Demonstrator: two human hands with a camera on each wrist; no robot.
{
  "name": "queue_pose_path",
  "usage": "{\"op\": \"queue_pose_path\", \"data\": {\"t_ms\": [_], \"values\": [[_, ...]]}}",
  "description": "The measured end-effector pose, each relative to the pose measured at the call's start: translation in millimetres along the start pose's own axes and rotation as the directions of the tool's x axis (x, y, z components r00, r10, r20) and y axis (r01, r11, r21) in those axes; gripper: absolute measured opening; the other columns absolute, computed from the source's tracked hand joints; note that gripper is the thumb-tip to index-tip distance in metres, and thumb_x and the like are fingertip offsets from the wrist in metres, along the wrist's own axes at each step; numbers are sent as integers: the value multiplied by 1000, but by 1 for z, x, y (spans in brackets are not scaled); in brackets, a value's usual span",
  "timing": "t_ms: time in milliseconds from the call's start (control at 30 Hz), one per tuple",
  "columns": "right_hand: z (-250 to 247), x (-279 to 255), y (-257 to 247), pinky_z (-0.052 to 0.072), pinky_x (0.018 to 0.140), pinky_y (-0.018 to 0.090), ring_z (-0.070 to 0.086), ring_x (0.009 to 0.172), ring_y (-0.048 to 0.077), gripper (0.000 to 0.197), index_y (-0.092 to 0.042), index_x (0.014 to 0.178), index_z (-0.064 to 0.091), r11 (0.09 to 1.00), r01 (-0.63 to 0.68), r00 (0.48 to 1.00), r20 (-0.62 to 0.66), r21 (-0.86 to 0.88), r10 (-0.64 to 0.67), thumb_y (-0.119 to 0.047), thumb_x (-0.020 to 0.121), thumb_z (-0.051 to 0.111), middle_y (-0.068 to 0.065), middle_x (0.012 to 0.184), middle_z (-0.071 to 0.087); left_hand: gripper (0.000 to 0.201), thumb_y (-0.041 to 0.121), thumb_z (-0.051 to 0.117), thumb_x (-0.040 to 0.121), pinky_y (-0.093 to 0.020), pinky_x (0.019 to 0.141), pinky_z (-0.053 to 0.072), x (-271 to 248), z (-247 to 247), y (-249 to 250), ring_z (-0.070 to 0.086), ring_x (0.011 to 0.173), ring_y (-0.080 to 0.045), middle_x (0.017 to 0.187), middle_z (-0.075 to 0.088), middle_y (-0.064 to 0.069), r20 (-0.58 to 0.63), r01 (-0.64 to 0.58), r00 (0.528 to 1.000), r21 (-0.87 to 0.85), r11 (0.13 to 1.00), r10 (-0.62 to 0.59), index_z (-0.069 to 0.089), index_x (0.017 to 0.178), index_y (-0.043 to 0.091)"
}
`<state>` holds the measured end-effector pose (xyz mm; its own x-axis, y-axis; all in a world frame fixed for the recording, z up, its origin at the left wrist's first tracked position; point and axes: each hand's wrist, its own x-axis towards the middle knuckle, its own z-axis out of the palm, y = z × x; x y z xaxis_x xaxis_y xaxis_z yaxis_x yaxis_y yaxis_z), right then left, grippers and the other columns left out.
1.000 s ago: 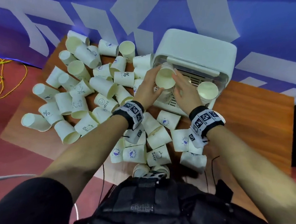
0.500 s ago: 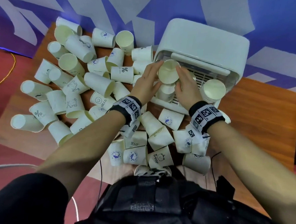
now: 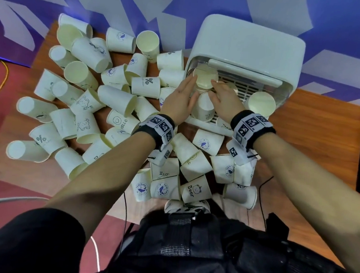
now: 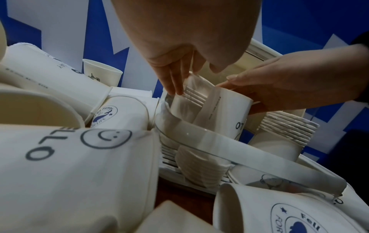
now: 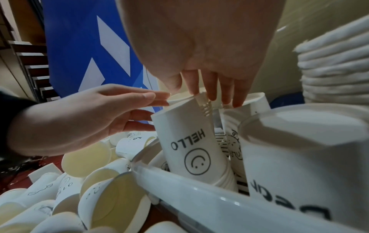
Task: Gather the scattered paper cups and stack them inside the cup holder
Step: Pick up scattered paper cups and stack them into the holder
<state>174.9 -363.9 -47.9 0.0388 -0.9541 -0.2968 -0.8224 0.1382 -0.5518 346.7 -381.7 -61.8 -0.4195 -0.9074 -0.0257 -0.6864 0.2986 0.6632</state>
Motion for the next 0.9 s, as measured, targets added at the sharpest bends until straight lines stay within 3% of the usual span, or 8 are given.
{"op": "queue_pose_path", "data": {"t_ms": [233, 433, 500, 633, 733, 800, 900], "values": [[6, 4, 0, 22, 114, 39, 30, 135, 32, 46, -9, 144, 37, 998, -13, 999, -44, -53, 10, -30, 102, 34, 15, 147, 35, 52, 29, 40, 102, -30, 104, 36, -2, 9, -9, 34, 139, -23, 161, 9, -6, 48, -73, 996, 42, 996, 71, 27, 149, 9], [8, 5, 6, 15, 117, 37, 20, 141, 28, 49, -19, 145, 36, 994, -44, 999, -15, -101, 43, -9, 97, 31, 6, 150, 36, 44, 32, 43, 101, -36, 108, 35, 4, 13, -15, 39, 134, -27, 153, 33, -6, 66, -49, 997, 23, 999, 47, 47, 138, 9], [4, 6, 4, 18, 117, 38, 18, 142, 27, 52, -23, 145, 36, 993, -96, 995, -25, -74, 95, -8, 96, 31, 12, 150, 35, 43, 35, 43, 101, -35, 107, 34, 6, 11, -14, 41, 130, -28, 149, 39, -6, 74, -49, 996, 33, 998, 47, 51, 134, 10], [-1, 11, 0, 27, 112, 41, 27, 137, 32, 48, -23, 145, 36, 985, -134, 991, -6, -113, 134, -16, 98, 31, 22, 141, 41, 38, 30, 40, 102, -34, 102, 34, 16, 11, -15, 44, 121, -31, 141, 46, -7, 70, -66, 996, 91, 994, 59, 55, 130, 9], [7, 13, 0, 30, 110, 43, 31, 136, 33, 46, -22, 143, 39, 991, -97, 995, -15, -91, 96, -21, 97, 32, 18, 138, 48, 34, 22, 40, 101, -35, 94, 37, 21, 14, -16, 48, 109, -35, 135, 51, -9, 68, -88, 995, 146, 985, 79, 58, 124, 6], [11, 8, 1, 29, 110, 42, 32, 135, 31, 44, -16, 142, 41, 998, -47, 998, -54, -45, 44, -22, 99, 37, 15, 134, 53, 33, 20, 40, 99, -37, 88, 39, 23, 15, -18, 50, 101, -37, 126, 56, -12, 61, -102, 994, 136, 985, 94, 61, 118, 4], [14, -7, 0, 21, 114, 40, 24, 139, 25, 51, -17, 141, 42, 1000, -4, 995, -98, 28, 7, -40, 96, 48, 11, 138, 49, 46, 33, 31, 93, -42, 76, 44, 22, 14, -21, 51, 91, -36, 108, 61, -13, 37, -127, 992, 117, 985, 123, 65, 107, 5]]}}
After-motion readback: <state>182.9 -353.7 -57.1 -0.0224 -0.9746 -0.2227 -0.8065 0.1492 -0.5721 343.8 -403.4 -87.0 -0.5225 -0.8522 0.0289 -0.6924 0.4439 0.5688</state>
